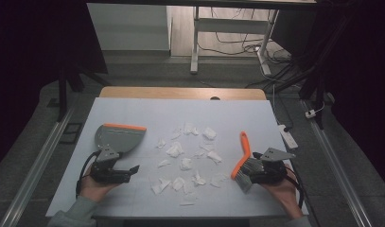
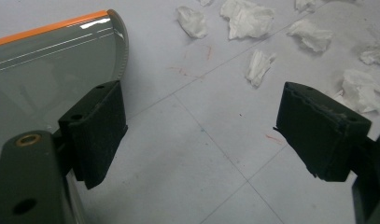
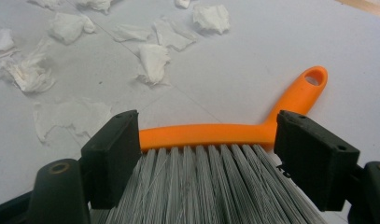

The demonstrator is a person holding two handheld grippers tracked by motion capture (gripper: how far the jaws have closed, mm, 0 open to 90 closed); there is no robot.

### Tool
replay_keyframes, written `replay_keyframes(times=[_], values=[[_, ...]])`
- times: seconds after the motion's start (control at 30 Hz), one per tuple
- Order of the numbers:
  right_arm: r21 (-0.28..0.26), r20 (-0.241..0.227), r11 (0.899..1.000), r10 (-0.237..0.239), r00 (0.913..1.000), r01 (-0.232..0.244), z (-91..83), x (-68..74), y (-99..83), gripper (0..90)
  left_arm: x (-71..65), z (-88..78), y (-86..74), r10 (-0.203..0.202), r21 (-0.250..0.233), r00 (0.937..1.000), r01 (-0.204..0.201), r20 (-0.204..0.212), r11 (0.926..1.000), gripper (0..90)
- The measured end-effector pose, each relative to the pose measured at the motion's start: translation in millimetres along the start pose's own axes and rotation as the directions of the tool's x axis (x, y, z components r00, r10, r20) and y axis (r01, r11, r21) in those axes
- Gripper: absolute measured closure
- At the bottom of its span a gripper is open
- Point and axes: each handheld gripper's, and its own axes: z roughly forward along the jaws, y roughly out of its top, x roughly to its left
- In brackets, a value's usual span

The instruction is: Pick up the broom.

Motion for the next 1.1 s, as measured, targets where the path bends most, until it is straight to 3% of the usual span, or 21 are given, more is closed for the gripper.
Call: replay_keyframes(times=[0.47, 0.7, 0.87, 1.03, 1.1], values=[[0.033, 0.044, 0.999, -0.012, 0.9990, 0.010, -1.6, 2.3, 17.4, 23.2, 1.0, 2.4, 1.5, 0.008, -0.001, 1.0000, -0.008, -0.003, 1.0000, 16.6], [0.060, 0.069, 0.997, 0.047, 0.9965, -0.051, 0.7, -2.7, 38.3, 24.6, 1.7, 2.9, 1.9, 0.008, -0.004, 1.0000, -0.008, -0.006, 1.0000, 16.6], [0.149, 0.113, 0.980, 0.115, 0.9869, -0.131, 6.0, -9.6, 55.7, 24.6, 1.7, 3.1, 1.7, 0.007, -0.003, 0.9999, -0.007, -0.009, 1.0000, 16.6], [0.203, 0.134, 0.964, 0.145, 0.9804, -0.170, 16.3, -19.1, 69.7, 25.0, 0.7, 3.0, 1.6, 0.012, -0.003, 0.9999, -0.012, -0.011, 0.9999, 16.8], [0.242, 0.155, 0.950, 0.162, 0.9745, -0.197, 22.7, -23.9, 74.9, 25.4, 0.7, 2.9, 1.6, 0.012, -0.003, 0.9999, -0.012, -0.011, 0.9999, 16.8]])
